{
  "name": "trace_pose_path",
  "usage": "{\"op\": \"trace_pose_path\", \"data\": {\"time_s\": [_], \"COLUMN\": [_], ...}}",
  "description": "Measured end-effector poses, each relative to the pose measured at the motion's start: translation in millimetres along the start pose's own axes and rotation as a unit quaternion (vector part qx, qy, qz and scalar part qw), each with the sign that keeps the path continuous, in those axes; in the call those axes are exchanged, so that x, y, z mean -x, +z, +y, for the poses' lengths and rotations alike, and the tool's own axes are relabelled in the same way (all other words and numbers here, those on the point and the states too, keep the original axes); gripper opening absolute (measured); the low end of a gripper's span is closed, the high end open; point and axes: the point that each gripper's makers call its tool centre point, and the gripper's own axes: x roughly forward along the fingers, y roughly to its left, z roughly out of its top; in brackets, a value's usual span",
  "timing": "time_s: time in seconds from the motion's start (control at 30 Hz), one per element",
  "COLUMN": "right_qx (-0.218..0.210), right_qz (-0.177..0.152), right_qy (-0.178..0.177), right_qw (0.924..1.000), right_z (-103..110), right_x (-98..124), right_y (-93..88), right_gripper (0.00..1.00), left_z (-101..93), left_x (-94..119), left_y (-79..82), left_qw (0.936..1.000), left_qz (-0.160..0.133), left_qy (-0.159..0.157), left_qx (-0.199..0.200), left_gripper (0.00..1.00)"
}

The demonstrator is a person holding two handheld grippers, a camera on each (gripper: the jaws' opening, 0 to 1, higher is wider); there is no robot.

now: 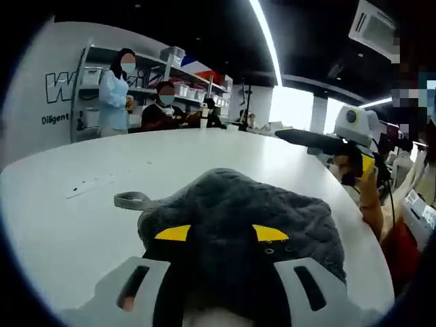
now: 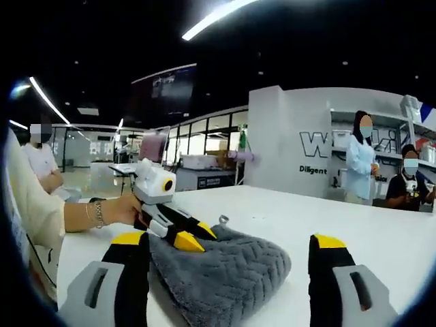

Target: Fold the towel on the table until its edges align and the towel forms a compact rectangular stack.

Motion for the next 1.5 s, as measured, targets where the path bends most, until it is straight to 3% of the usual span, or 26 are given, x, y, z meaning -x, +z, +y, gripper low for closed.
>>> {"op": "trace_pose_path", "data": {"time_s": [0.07, 0.2, 0.37, 0.5, 0.6, 0.73, 1.0, 1.17, 1.27, 1.5], "right_qx": [-0.002, -0.006, -0.010, -0.010, -0.010, -0.010, -0.008, -0.009, -0.009, -0.021], "right_qz": [-0.001, -0.004, 0.000, 0.002, 0.005, 0.012, 0.025, 0.031, 0.027, 0.049], "right_qy": [-0.002, -0.004, -0.006, -0.001, 0.001, 0.000, 0.001, 0.004, 0.007, 0.013], "right_qw": [1.0000, 1.0000, 0.9999, 0.9999, 0.9999, 0.9999, 0.9996, 0.9995, 0.9996, 0.9985], "right_z": [-1.3, -3.6, -5.2, -2.5, -1.5, -1.7, -2.3, -0.9, 0.2, 0.9], "right_x": [0.6, 1.6, 1.3, 0.2, -0.6, -1.4, -2.5, -2.9, -2.7, -2.0], "right_y": [0.3, 1.1, -1.3, -1.8, -3.3, -6.5, -12.6, -14.5, -13.0, -21.7], "right_gripper": [0.99, 0.99, 0.99, 0.99, 0.99, 0.99, 0.99, 0.99, 0.99, 0.99], "left_z": [-8.4, -19.1, -35.4, -48.5, -46.7, -47.7, -42.2, -43.4, -48.1, -53.4], "left_x": [4.0, 17.9, 32.7, 35.5, 33.7, 25.8, 21.0, 27.1, 36.4, 67.9], "left_y": [11.6, 27.8, 33.0, 20.1, -1.1, -20.8, -25.7, -17.2, -2.9, 11.1], "left_qw": [0.9997, 0.9992, 0.9983, 0.9979, 0.9981, 0.9977, 0.9975, 0.9971, 0.9974, 0.9972], "left_qz": [-0.020, -0.034, -0.040, -0.025, 0.012, 0.031, 0.030, 0.024, 0.006, -0.004], "left_qy": [-0.012, -0.015, -0.024, -0.040, -0.031, -0.036, -0.024, -0.024, -0.021, 0.031], "left_qx": [0.004, -0.012, -0.034, -0.046, -0.051, -0.049, -0.058, -0.068, -0.069, -0.068], "left_gripper": [0.44, 0.46, 0.52, 0.54, 0.59, 0.63, 0.64, 0.66, 0.71, 0.79]}}
